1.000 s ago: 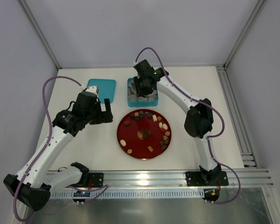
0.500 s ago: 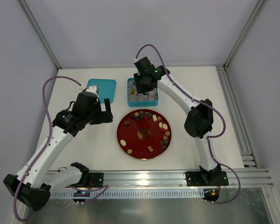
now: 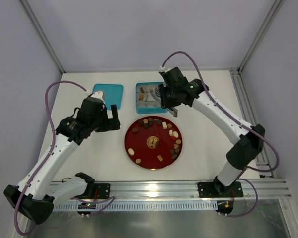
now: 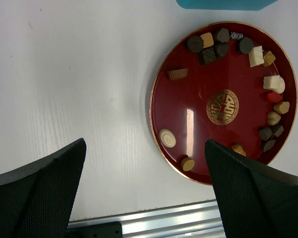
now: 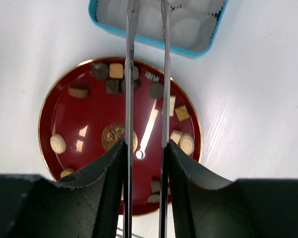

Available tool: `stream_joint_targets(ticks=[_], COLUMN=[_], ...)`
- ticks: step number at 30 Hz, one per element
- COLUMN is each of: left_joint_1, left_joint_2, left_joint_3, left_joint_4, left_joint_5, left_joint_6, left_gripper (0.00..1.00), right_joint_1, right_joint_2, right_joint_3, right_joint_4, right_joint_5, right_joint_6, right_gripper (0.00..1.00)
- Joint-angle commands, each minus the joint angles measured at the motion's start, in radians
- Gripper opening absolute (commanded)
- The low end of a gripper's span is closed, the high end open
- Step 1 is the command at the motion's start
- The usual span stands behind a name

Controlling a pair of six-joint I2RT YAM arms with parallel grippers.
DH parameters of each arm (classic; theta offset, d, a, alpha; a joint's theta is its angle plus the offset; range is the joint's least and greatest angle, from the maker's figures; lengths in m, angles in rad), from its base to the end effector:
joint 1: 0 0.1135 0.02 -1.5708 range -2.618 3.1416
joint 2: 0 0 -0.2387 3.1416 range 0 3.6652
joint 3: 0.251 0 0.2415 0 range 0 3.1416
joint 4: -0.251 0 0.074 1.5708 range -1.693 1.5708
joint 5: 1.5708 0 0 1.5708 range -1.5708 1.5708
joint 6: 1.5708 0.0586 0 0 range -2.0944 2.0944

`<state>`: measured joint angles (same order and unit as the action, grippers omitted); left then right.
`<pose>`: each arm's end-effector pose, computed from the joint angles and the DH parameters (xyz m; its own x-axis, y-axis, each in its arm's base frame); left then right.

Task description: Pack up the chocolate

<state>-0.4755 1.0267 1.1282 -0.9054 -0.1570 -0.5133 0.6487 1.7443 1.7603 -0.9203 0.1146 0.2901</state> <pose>0.1950 -0.0901 0.3061 -0.7323 -0.1684 -0.6598 -0.0045 0.9701 -0.2427 0.3036 0.2218 0.3084 -0.7557 -0.2163 -0.6181 -0.3420 0.9353 0.0907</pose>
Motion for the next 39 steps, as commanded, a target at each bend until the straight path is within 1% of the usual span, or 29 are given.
stream_joint_targets(ticks=[1,4,5,7,8,12,14,18,24,39], left_joint_1=[0.005,0.005,0.005,0.005,0.005,0.005,0.005,0.005,0.005,0.005], left_joint_2=[-0.002,-0.002,-0.004,-0.004,-0.002,-0.002,-0.002,-0.004,-0.005,-0.019], left_joint_3=[0.022,0.021,0.021,0.021,0.022,0.024,0.024,0.025,0.022,0.025], left_joint_4=[0.030,0.031,0.034,0.034,0.033,0.030,0.028,0.026,0.022,0.010], left_joint_5=[-0.006,-0.003,-0.001,-0.003,-0.003,-0.004,-0.003,-0.003,0.000,-0.009], left_joint_6=[0.007,0.006,0.006,0.006,0.004,0.004,0.006,0.004,0.001,0.001], left_gripper=[1.00,1.00,1.00,1.00,1.00,1.00,1.00,1.00,1.00,1.00], right_joint_1=[0.018,0.049,0.074,0.109,0.147,0.248,0.297,0.354,0.436,0.494], right_joint_2=[-0.202,-0.302,-0.354,-0.399,-0.438,-0.503,-0.516,-0.561,-0.562,-0.517], right_joint_3=[-0.143,-0.255,-0.278,-0.343,-0.363,-0.459,-0.482,-0.548,-0.579,-0.607], right_joint_4=[0.002,-0.054,-0.089,-0.120,-0.143,-0.178,-0.199,-0.218,-0.238,-0.244], right_joint_5=[0.004,0.016,0.013,0.004,-0.007,-0.049,-0.053,-0.061,-0.061,-0.035], right_joint_6=[0.015,0.023,0.032,0.047,0.072,0.138,0.167,0.222,0.262,0.282], right_gripper=[0.40,0.40,0.39,0.40,0.39,0.39,0.39,0.40,0.42,0.42])
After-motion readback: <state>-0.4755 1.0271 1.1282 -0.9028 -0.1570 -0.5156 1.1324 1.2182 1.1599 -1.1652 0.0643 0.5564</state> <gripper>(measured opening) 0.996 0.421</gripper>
